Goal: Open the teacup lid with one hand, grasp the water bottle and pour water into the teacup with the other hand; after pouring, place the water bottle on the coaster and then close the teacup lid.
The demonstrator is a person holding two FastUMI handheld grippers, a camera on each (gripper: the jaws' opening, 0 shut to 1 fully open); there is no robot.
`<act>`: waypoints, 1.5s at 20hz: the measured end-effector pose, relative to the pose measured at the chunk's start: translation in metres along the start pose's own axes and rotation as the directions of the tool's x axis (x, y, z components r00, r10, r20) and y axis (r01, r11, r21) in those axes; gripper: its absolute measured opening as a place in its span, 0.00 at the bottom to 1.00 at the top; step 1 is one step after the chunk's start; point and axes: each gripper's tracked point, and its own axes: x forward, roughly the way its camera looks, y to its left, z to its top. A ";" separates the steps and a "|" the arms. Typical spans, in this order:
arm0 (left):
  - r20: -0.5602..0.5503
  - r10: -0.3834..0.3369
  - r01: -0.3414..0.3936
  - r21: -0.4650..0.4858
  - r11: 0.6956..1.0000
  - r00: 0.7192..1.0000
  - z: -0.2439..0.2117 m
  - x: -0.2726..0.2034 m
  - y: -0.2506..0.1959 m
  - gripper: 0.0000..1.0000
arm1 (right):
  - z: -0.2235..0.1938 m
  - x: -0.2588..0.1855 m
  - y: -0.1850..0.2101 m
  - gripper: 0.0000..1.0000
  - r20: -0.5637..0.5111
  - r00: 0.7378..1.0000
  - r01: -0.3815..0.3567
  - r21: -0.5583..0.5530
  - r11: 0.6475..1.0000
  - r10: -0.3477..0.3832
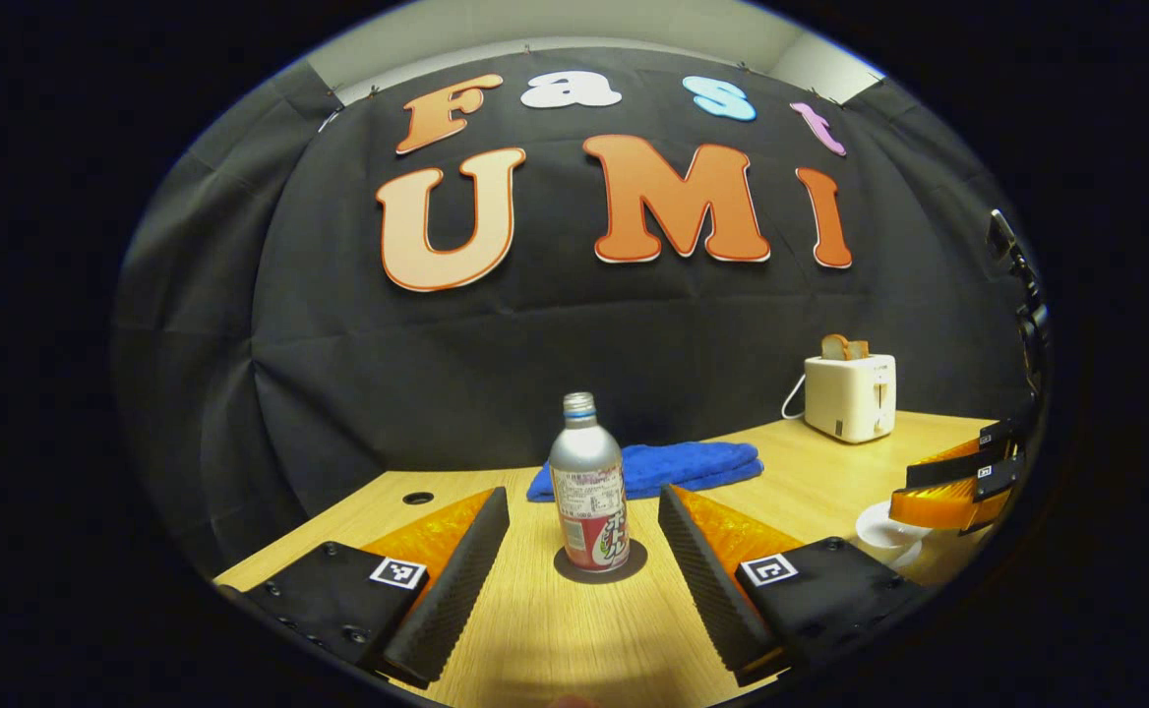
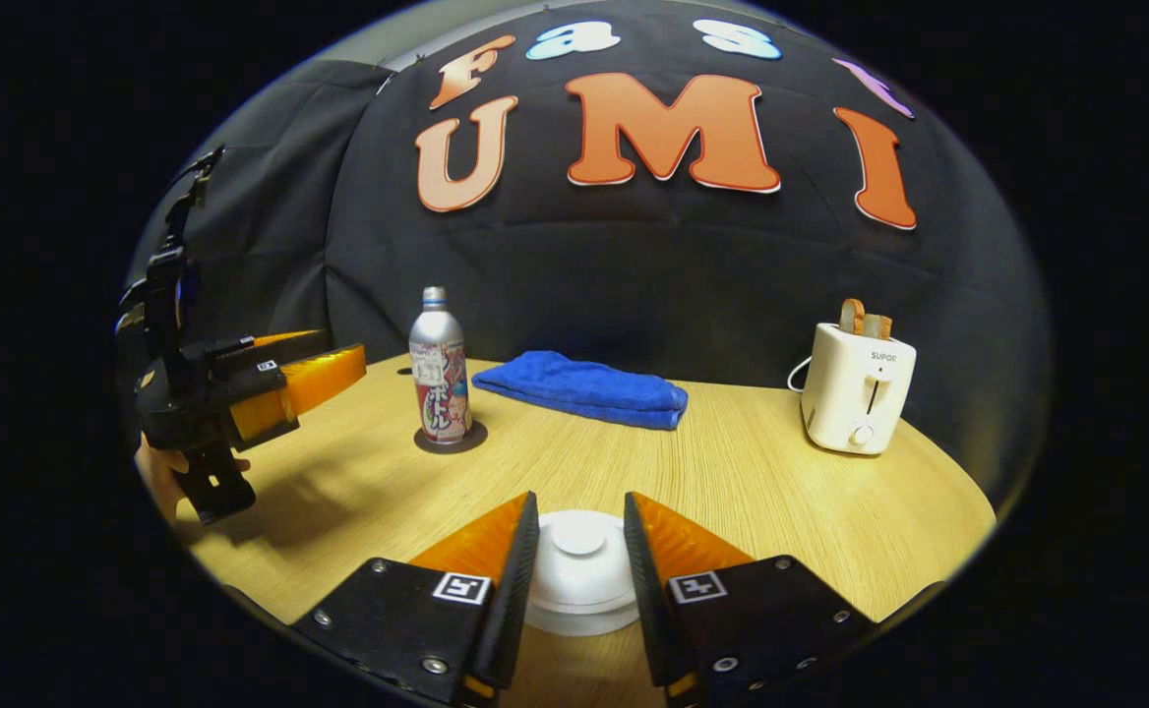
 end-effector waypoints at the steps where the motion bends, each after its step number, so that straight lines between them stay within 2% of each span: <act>1: 0.015 0.016 -0.015 -0.007 1.000 1.000 0.007 -0.001 0.002 1.00 | 0.011 -0.002 0.001 0.57 0.027 1.000 0.001 0.007 1.000 -0.001; 3: 0.038 0.070 -0.069 -0.037 0.997 0.997 0.022 -0.011 0.015 1.00 | 0.032 -0.008 0.002 0.65 0.075 0.997 0.001 0.006 1.000 -0.002; 7: 0.057 0.088 -0.081 -0.116 0.990 0.995 0.049 -0.025 0.022 1.00 | 0.079 -0.032 0.015 0.73 0.186 0.982 -0.016 -0.014 1.000 0.019; 11: 0.079 0.094 -0.083 -0.138 0.987 0.992 0.071 -0.037 0.029 1.00 | 0.128 -0.052 0.022 0.78 0.315 0.949 0.023 -0.041 0.999 -0.009; 13: 0.092 0.107 -0.095 -0.126 0.987 0.990 0.079 -0.043 0.032 0.94 | 0.141 -0.057 0.021 0.83 0.361 0.932 0.045 -0.036 0.998 -0.029; 14: 0.100 0.110 -0.097 -0.121 0.988 0.989 0.082 -0.048 0.033 0.95 | 0.146 -0.060 0.022 0.84 0.378 0.925 0.053 -0.030 0.998 -0.038; 19: 0.147 0.128 -0.112 -0.116 0.987 0.981 0.087 -0.058 0.041 1.00 | 0.151 -0.067 0.014 0.86 0.421 0.902 0.113 -0.016 0.993 -0.096; 20: 0.151 0.129 -0.112 -0.115 0.987 0.980 0.086 -0.059 0.041 0.94 | 0.150 -0.066 0.014 0.86 0.420 0.902 0.115 -0.012 0.993 -0.099; 21: 0.151 0.135 -0.119 -0.112 0.987 0.979 0.085 -0.061 0.043 0.94 | 0.147 -0.064 0.014 0.86 0.416 0.904 0.117 -0.009 0.993 -0.103; 22: 0.147 0.138 -0.123 -0.107 0.987 0.979 0.082 -0.061 0.045 1.00 | 0.144 -0.065 0.012 0.86 0.413 0.904 0.123 -0.005 0.992 -0.110; 27: 0.124 0.146 -0.133 -0.111 0.985 0.981 0.071 -0.062 0.046 1.00 | 0.131 -0.062 0.006 0.86 0.394 0.908 0.155 -0.001 0.988 -0.142; 30: 0.122 0.156 -0.143 -0.113 0.983 0.980 0.065 -0.059 0.047 1.00 | 0.127 -0.061 0.006 0.86 0.391 0.909 0.148 0.016 0.989 -0.142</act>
